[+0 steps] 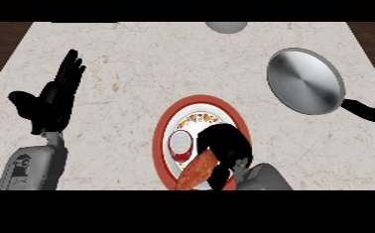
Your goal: Pick the sweet potato from the plate and place it in the pan
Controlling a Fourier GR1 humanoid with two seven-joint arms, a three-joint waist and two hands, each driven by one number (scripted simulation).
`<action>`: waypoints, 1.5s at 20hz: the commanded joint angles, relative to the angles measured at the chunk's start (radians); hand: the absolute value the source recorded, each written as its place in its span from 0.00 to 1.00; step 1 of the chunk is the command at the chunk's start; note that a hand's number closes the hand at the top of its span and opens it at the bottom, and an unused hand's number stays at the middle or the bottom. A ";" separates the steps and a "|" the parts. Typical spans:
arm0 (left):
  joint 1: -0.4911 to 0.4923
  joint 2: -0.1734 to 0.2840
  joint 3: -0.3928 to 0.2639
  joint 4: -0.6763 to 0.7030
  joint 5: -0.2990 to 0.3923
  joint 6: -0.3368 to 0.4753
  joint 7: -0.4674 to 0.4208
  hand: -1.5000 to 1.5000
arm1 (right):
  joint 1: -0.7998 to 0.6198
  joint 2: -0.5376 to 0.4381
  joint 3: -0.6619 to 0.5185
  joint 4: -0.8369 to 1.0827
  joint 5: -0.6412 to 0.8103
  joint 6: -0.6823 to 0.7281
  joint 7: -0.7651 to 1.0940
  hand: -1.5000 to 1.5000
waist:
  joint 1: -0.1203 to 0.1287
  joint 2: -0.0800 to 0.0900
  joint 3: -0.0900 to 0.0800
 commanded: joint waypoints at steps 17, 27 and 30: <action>0.001 -0.005 -0.012 -0.012 -0.010 -0.008 0.009 0.50 | -0.536 0.028 0.096 0.127 0.259 -0.577 0.680 1.00 | 0.023 0.001 0.000; 0.023 -0.012 -0.011 -0.047 -0.007 -0.003 0.026 0.50 | -0.537 -0.036 -0.202 -0.008 0.335 -0.620 0.586 1.00 | -0.001 -0.001 0.001; 0.033 0.012 0.015 -0.037 -0.002 -0.008 0.020 0.50 | -0.472 -0.080 -0.316 -0.051 0.264 -0.688 0.501 1.00 | -0.004 0.001 0.001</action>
